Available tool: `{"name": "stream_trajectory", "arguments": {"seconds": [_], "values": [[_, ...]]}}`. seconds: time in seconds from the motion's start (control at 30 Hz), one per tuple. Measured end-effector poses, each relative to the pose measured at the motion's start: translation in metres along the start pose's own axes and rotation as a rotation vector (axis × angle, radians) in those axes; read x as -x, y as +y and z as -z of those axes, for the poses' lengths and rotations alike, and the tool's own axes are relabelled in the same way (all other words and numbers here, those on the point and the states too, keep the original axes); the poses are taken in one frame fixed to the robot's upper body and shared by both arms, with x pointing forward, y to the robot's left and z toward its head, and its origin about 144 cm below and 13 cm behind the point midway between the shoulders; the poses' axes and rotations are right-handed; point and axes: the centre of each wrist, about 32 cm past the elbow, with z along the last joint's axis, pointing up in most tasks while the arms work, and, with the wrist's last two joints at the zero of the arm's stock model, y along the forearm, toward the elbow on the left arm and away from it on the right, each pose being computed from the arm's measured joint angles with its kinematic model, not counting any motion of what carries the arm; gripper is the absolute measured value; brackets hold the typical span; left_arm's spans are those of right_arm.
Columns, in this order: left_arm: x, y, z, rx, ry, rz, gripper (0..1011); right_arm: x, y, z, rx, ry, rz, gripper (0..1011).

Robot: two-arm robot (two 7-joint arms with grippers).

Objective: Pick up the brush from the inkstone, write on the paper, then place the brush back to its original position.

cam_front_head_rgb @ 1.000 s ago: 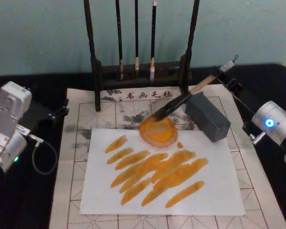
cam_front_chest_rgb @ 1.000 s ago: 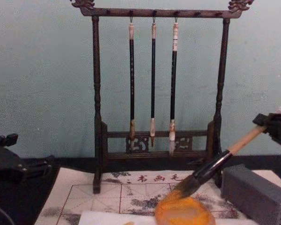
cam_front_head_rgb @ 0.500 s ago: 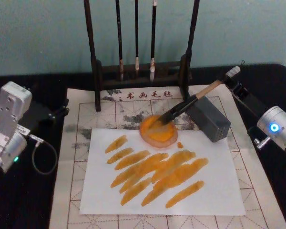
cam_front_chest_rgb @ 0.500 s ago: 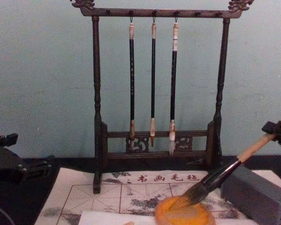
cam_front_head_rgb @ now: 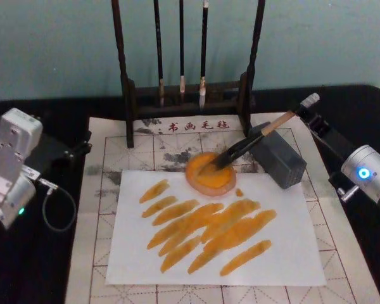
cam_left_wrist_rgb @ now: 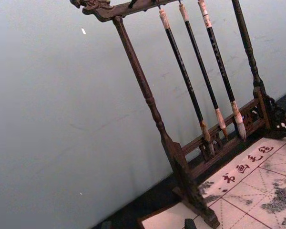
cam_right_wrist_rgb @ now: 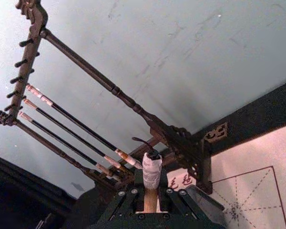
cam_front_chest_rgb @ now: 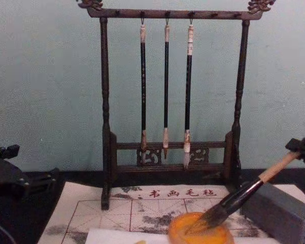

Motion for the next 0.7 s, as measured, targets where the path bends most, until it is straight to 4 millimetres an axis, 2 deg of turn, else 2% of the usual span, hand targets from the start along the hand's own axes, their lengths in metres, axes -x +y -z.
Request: {"name": "stream_trajectory", "arguments": {"seconds": [0.7], "values": [[0.0000, 0.0000, 0.0000, 0.000, 0.000, 0.000, 1001, -0.0026, -0.0022, 0.0036, 0.008, 0.015, 0.019, 184]]}}
